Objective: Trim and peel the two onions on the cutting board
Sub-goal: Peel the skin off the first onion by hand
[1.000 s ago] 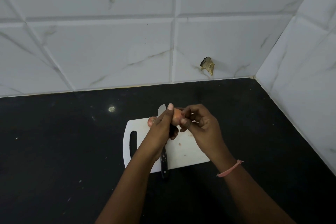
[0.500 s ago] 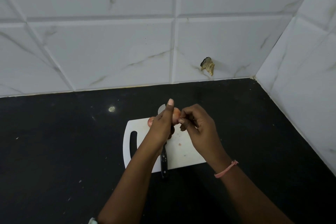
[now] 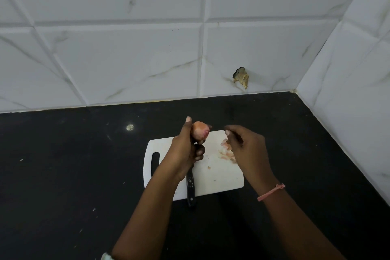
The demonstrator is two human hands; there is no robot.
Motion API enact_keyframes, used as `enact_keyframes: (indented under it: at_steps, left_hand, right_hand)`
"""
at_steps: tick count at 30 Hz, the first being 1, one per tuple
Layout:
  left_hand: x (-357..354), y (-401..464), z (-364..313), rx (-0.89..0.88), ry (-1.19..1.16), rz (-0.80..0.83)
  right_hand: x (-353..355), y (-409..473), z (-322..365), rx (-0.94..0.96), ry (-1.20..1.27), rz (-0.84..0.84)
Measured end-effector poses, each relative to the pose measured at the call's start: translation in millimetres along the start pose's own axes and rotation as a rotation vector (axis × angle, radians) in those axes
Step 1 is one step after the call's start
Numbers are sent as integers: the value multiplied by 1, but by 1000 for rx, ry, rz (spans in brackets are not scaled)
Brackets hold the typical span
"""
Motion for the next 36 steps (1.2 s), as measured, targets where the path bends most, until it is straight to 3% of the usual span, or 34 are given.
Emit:
enact_keyframes:
  at_steps: [3,5,8,15,26,36]
  left_hand:
    - [-5,-2,1,4,17,4]
    - [-7,-4,0,3,64,13]
    - [-9,-7,-2,-28,155,33]
    - [-12,-9,-6,-74,259,17]
    - [-14,-14,-7,-126,222,6]
    - [-14,-15,-9,-129,146,27]
  right_hand:
    - [0,-3,20,78,61,-27]
    - [-5,-3,33,146,163,55]
    - [-15,-2,41,224,124,169]
    - [-14,2,41,188,174,109]
    - [-10,7,42,190,159,180]
    - [-7,8,41,210,166,138]
Point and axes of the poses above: each hand's wrist, its own y-axis towards the middle knuckle, its own x-axis out of the back of the hand, z = x × y, the point moved 5 cm from there along y, towards the middle knuckle, and after that the axes turned 11 degrees about z, right-handed, at the moved point
